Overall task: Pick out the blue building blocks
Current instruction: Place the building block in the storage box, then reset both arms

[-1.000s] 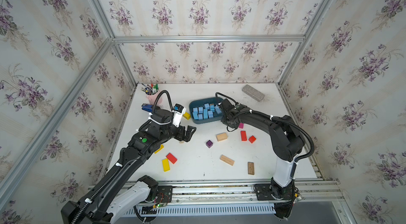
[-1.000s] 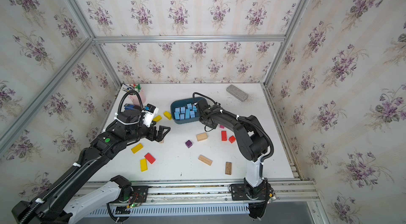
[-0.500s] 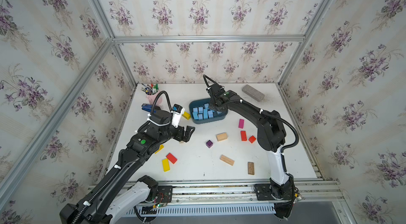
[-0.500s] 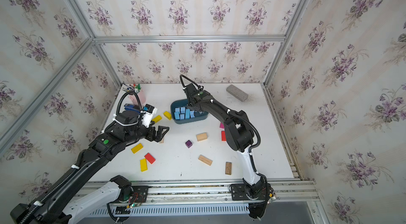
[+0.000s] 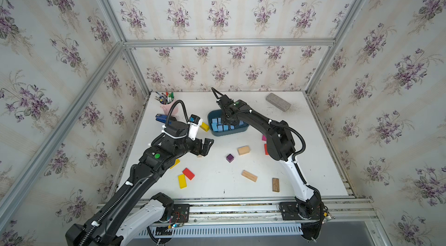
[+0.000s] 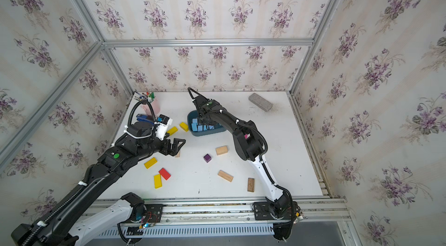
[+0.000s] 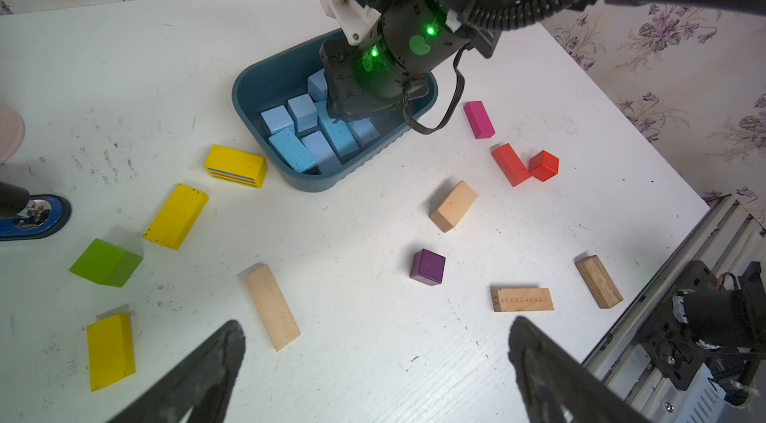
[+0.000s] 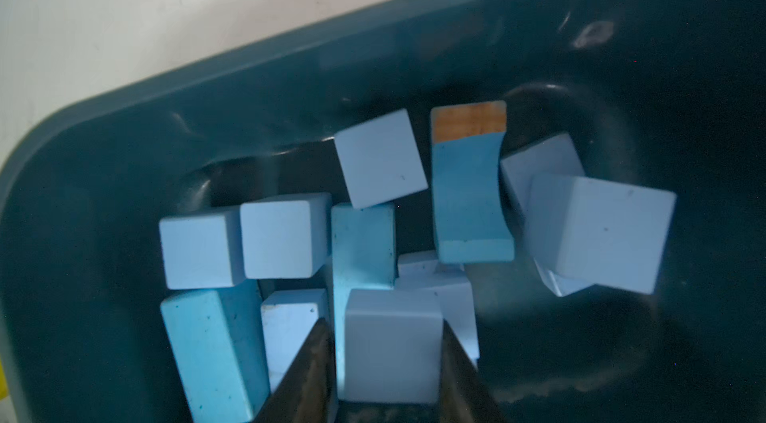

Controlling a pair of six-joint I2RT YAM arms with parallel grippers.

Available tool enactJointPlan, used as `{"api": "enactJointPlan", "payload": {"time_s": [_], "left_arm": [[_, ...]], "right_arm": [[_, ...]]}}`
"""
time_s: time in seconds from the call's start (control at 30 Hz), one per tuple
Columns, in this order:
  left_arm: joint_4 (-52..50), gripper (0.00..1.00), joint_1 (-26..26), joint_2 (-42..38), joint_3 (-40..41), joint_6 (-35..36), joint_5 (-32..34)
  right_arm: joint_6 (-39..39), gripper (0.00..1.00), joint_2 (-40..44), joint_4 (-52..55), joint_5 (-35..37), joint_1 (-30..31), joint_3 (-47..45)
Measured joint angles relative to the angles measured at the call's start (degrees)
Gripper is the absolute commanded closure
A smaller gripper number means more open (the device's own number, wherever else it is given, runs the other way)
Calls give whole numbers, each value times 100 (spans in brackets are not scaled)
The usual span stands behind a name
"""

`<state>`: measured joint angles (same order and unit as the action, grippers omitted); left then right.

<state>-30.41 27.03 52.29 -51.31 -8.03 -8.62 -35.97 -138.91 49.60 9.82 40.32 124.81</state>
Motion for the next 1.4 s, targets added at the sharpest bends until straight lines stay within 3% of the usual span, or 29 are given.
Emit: {"api": "enactJointPlan", "payload": {"time_s": [0.4, 0.73, 1.0, 1.2, 1.4], "left_arm": [[-2, 1, 0, -35, 31, -2, 140], [-2, 1, 0, -24, 33, -4, 234], [-2, 1, 0, -31, 33, -4, 240], [0, 1, 0, -136, 50, -9, 404], [24, 1, 0, -439, 192, -225, 1373]], "right_arm": [[151, 20, -20, 140, -96, 2, 129], [254, 0, -341, 90, -205, 0, 160], [369, 0, -306, 387, -87, -4, 612], [468, 0, 352, 546, 7, -4, 739], [868, 0, 1482, 164, 129, 90, 149]]}}
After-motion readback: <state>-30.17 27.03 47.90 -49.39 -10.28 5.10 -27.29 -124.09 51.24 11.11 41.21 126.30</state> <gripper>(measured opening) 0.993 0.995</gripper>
